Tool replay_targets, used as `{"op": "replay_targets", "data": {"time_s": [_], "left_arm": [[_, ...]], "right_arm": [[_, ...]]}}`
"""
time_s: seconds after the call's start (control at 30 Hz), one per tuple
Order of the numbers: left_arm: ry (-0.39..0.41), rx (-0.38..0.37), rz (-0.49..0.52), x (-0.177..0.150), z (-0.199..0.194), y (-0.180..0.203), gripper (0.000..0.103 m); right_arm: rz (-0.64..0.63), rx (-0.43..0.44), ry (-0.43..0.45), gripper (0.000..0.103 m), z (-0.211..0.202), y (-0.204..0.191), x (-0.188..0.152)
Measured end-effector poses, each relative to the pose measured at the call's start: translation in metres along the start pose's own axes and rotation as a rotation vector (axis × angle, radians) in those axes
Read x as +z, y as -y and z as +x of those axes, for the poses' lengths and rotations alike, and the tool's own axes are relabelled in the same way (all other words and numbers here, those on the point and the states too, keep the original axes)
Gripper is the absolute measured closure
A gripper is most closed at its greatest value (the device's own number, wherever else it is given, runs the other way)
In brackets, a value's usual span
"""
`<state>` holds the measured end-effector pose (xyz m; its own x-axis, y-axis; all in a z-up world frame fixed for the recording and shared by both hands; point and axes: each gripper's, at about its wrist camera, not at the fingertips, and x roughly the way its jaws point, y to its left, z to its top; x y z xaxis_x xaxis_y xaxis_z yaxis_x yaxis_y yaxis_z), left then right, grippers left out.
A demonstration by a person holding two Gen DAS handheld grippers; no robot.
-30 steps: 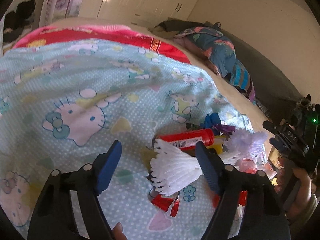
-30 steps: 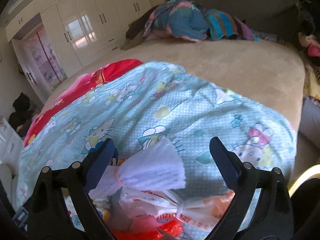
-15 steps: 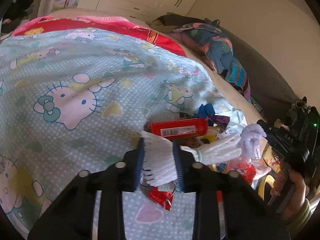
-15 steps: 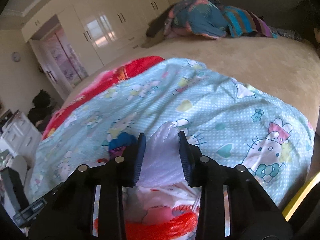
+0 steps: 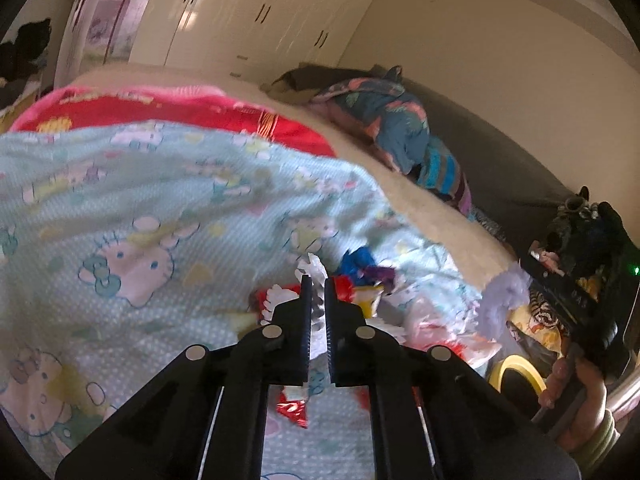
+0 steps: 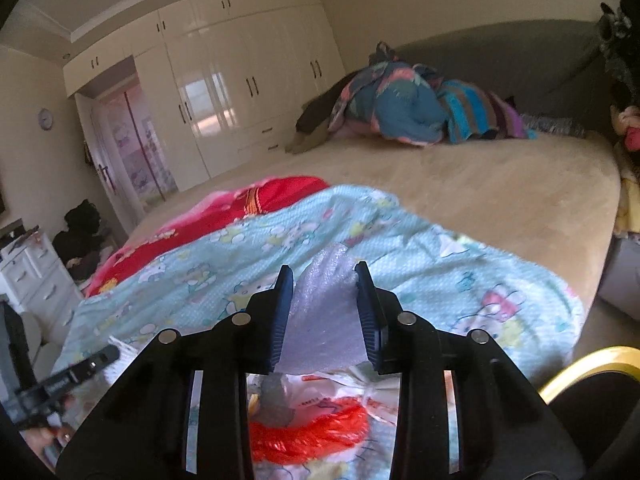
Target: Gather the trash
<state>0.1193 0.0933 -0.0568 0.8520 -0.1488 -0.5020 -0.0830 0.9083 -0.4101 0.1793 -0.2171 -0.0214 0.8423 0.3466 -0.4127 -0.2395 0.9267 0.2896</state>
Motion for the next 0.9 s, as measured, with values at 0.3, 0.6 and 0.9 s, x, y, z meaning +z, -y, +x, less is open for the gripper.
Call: {"op": "replay_targets", "data": {"time_s": [0.3,0.6,0.9], "left_arm": [[0.059,-0.102,0.066,0.011,-0.030,0.044,0.097],[0.061,-0.164,0.139,0.006,-0.044,0.083,0.097],[0.017,-0.235,0.203,-0.006,-0.040,0.123,0.097]], "right_arm": [[0.021,-0.064,0.047,0.078,-0.045,0.024,0.003],[0.039,-0.138,0.081,0.078,-0.077,0.049,-0.002],[0.056,-0.211,0.101,0.078,-0.104,0.079,-0.005]]}}
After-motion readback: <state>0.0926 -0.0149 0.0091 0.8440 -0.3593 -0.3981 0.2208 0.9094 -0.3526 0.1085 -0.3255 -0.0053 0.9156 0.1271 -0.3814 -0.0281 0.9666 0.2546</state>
